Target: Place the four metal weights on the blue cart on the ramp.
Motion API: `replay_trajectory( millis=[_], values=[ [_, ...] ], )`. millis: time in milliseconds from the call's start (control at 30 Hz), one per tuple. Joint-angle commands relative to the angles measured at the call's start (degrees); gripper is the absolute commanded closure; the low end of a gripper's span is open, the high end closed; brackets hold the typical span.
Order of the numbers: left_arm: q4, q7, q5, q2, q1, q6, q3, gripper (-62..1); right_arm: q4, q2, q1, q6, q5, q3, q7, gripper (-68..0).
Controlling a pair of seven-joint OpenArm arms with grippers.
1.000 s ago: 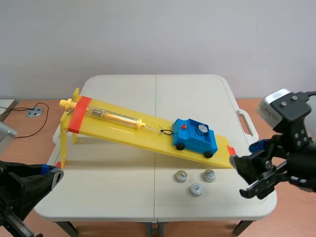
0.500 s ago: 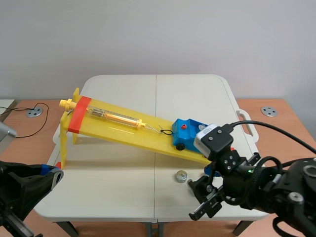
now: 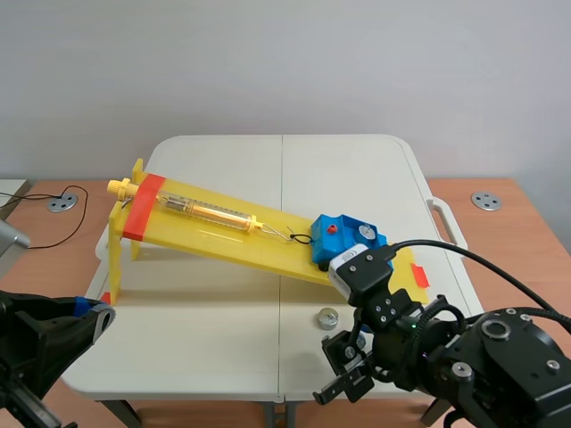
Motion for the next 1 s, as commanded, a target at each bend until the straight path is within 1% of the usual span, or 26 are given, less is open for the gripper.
replay_trajectory(
  millis=[0, 133, 333, 467, 567, 667, 733, 800, 900, 967],
  values=[
    [4.09, -4.48, -2.47, 0.74, -0.48, -1.40, -0.92, -3.6, 4.35, -0.17, 3.74, -1.05, 1.51, 0.98, 7.74, -30.7],
    [4.09, -4.48, -2.47, 0.74, -0.48, -1.40, -0.92, -3.6, 1.75, -0.17, 4.33, -1.05, 1.51, -0.31, 8.59, -30.5],
    [4.09, -4.48, -2.47, 0.74, -0.48, -1.40, -0.92, -3.6, -0.48, -0.17, 4.31, -1.07, 1.51, -0.66, 9.27, -29.9],
    [4.09, -4.48, -2.47, 0.74, -0.48, -1.40, -0.92, -3.6, -0.70, -0.15, 4.31, -1.07, 1.51, -0.66, 9.35, -25.1],
    [4.09, -4.48, -2.47, 0.74, -0.48, -1.40, -0.92, -3.6, -0.72, -0.13, 4.28, -1.27, 1.51, -0.66, 8.48, -20.8],
    [4.09, -4.48, -2.47, 0.74, -0.48, -1.40, -0.92, -3.6, -0.72, -0.11, 4.28, -2.58, 1.51, -0.66, 6.97, -14.1],
    [4.09, -4.48, -2.47, 0.74, -0.48, -1.40, -0.92, -3.6, -0.98, 0.02, 4.28, -2.62, 1.51, -0.66, 6.32, -10.9],
    [4.09, -4.50, -2.47, 0.74, -0.48, -1.40, -0.92, -3.6, -1.70, 0.04, 4.28, -3.96, 1.46, -0.66, 5.44, -7.9],
    [4.09, -4.48, -2.47, 0.74, -0.48, -1.40, -0.92, -3.6, -2.75, 0.22, 4.28, -4.07, 1.42, -0.66, 5.25, -0.5],
    [4.09, -4.48, -2.47, 0.74, -0.48, -1.40, -0.92, -3.6, -2.78, 0.55, 4.28, -4.04, 1.49, -0.63, 5.25, -0.7]
  ],
)
